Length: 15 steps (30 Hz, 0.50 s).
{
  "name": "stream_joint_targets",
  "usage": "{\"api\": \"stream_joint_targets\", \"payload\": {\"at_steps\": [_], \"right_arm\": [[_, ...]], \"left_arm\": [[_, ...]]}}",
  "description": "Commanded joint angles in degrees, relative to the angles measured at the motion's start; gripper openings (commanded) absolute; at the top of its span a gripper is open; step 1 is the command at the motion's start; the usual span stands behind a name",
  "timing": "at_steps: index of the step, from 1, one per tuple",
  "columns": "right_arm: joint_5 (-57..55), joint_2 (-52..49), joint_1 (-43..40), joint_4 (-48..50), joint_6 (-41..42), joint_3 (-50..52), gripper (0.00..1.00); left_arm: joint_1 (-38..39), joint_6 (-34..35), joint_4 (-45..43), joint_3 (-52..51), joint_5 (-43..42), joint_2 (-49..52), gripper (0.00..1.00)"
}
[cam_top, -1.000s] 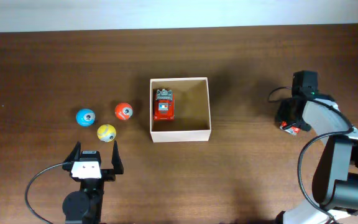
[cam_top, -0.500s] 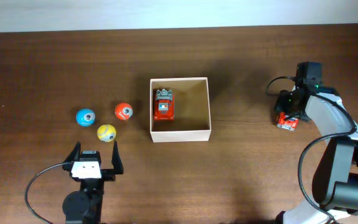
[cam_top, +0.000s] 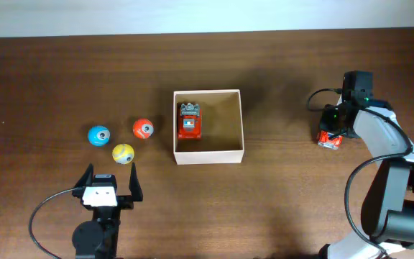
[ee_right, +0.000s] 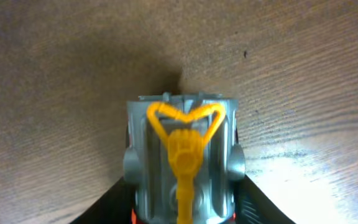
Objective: Pack container
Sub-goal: 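Lower the right gripper onto the yellow-crane truck and grasp it, then lift the crane truck and carry it over the box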
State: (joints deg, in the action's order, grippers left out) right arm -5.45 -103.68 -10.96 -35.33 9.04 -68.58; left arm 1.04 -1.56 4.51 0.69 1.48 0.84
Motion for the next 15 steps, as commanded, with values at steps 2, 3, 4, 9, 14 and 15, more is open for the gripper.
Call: {"api": "stream_joint_targets", "payload": {"at_steps": [2,3,4,9,14,15], "right_arm": [[0.8,-0.2,-0.4,-0.7,-1.2,-0.7,0.37],[1.2,-0.2,-0.4,-0.7,-1.1,-0.7,0.36],[1.9,-0.2,-0.4,-0.6,-1.2,-0.7,0.36],[6.7,-0.2,-0.4,-1.4,-1.2,-1.9,0.37],[11.8,-0.1,-0.4,-4.0,-1.8,-5.5,0.37],[13.3,-0.1,-0.3,-5.0,-2.7,-6.7,0.37]], "left_arm": [[-0.3,-0.9,0.1,-0.2,0.2,-0.5,0.99],[-0.3,-0.9,0.1,-0.2,0.2,-0.5,0.99],[-0.3,-0.9,0.1,-0.2,0.2,-0.5,0.99],[-0.3,-0.9,0.1,-0.2,0.2,-0.5,0.99],[-0.3,-0.9,0.1,-0.2,0.2,-0.5,0.99],[-0.3,-0.9,0.1,-0.2,0.2,-0.5,0.99]]}}
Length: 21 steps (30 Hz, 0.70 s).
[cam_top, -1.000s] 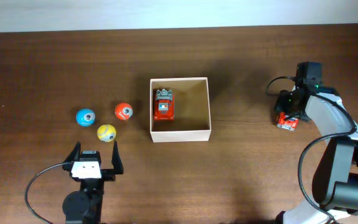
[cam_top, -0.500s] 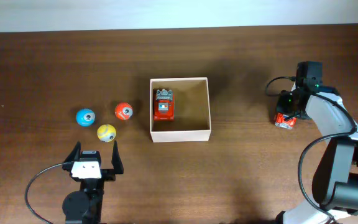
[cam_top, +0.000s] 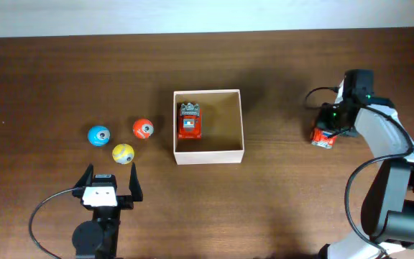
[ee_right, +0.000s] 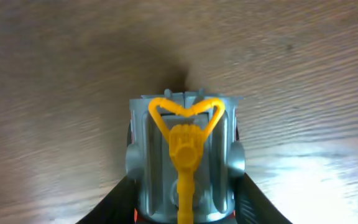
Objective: Pack container
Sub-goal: 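Lift the crane truck and carry it over the box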
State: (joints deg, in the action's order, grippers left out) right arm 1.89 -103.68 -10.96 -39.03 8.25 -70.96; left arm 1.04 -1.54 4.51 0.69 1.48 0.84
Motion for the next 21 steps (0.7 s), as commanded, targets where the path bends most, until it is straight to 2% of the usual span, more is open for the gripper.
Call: {"api": "stream_joint_targets", "payload": {"at_steps": [1,4,15,21], "right_arm": [[7.1,-0.1,-0.3,-2.2,-2.4,-5.4,0.37],[9.9,-0.1,-0.3,-5.4,-2.7,-9.3,0.36],[31.5,0.1,0.6,-16.9,-11.4,-24.0,0.38],[38.2,1.6,6.0,-17.7,-12.6,-26.5,0.38]], "left_arm": [[-0.3,-0.9,0.1,-0.2,0.2,-0.5,0.99],[-0.3,-0.9,0.1,-0.2,0.2,-0.5,0.99],[-0.3,-0.9,0.1,-0.2,0.2,-0.5,0.99],[-0.3,-0.9,0.1,-0.2,0.2,-0.5,0.99]]}}
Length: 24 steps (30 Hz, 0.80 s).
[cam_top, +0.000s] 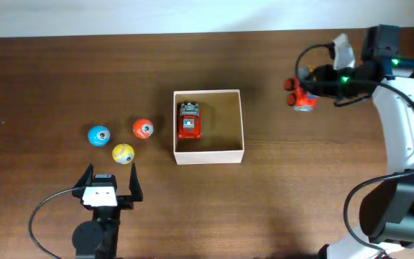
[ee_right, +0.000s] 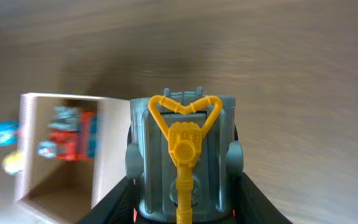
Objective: Pack container
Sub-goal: 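Lift the crane truck and carry it over the box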
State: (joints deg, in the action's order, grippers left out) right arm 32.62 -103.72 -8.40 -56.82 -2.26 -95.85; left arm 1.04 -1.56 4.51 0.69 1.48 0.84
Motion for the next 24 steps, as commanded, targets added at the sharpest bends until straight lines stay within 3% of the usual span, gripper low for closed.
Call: {"api": "stream_joint_targets", "payload": {"at_steps": [1,7,24], "right_arm": [[8.2,1.9,4.8,0.4,-2.0,-1.6,0.38],[6.3,2.0,14.6,3.5,-1.2,-1.6,0.38],[-37.0,-1.2,39.5,8.6,16.0,-1.6,0.37]], "left_arm": [[-0.3,-0.9,0.1,-0.2,0.2,-0.5,0.99],[-0.3,-0.9,0.1,-0.2,0.2,-0.5,0.99],[-0.3,-0.9,0.1,-0.2,0.2,-0.5,0.99]]}}
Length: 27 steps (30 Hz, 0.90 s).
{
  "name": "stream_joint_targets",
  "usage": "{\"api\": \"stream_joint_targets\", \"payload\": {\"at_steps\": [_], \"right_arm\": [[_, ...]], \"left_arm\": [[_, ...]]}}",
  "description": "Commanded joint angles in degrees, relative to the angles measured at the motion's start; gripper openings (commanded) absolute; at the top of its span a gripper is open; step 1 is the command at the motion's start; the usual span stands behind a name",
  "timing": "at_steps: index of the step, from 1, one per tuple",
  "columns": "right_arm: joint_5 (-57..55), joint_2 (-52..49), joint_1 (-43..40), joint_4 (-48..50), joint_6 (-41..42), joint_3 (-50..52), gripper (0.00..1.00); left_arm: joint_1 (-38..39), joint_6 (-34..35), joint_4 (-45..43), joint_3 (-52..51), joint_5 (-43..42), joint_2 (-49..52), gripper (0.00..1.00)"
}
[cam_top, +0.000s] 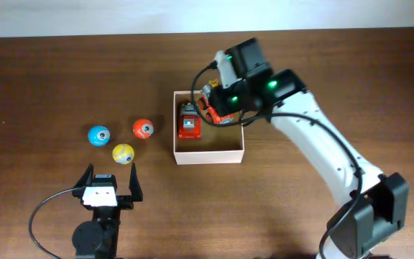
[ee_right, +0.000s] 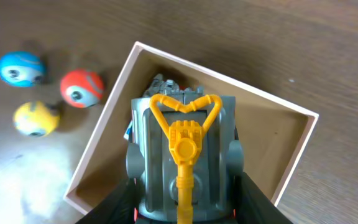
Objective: Pack container
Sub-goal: 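Lift the crane truck and carry it over the box, then lower the crane truck beside the tank and release it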
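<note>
A white open box (cam_top: 232,154) sits mid-table with a red toy truck (cam_top: 189,122) lying in its left half. My right gripper (cam_top: 218,108) hangs over the box, shut on a second toy truck (ee_right: 182,155), grey with a yellow hook and red underside. The wrist view looks down past that truck into the box (ee_right: 291,162). Left of the box lie three balls: blue (cam_top: 98,134), red (cam_top: 143,129) and yellow (cam_top: 123,152). My left gripper (cam_top: 110,183) rests open near the front edge, nothing between its fingers.
Dark wooden table (cam_top: 322,216) all round. The right arm (cam_top: 315,144) stretches diagonally from the front right corner to the box. The balls (ee_right: 79,88) show at the wrist view's upper left.
My right gripper, still shut on the grey and red truck, has moved left from beyond the box's right side to above the box interior. The left arm and the balls are unchanged.
My right gripper was shut on the truck low at the table's far right. It then held it slightly further left, then raised and nearer the box. Now the truck hangs over the box beside the truck lying inside.
</note>
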State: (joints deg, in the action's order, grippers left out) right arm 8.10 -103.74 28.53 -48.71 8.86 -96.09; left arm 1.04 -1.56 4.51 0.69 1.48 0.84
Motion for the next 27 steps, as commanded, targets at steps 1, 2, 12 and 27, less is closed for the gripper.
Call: {"api": "stream_joint_targets", "payload": {"at_steps": [1,2,12,27], "right_arm": [[-14.2,-1.8,3.1,0.6,5.6,-1.3,0.38],[-15.9,-2.4,3.7,0.7,6.4,-1.3,0.38],[-21.5,-9.9,4.8,1.7,11.5,-1.3,0.38],[-21.9,-11.3,4.9,2.1,18.4,-1.3,0.38]], "left_arm": [[-0.3,-0.9,0.1,-0.2,0.2,-0.5,0.99],[-0.3,-0.9,0.1,-0.2,0.2,-0.5,0.99],[-0.3,-0.9,0.1,-0.2,0.2,-0.5,0.99],[-0.3,-0.9,0.1,-0.2,0.2,-0.5,0.99]]}}
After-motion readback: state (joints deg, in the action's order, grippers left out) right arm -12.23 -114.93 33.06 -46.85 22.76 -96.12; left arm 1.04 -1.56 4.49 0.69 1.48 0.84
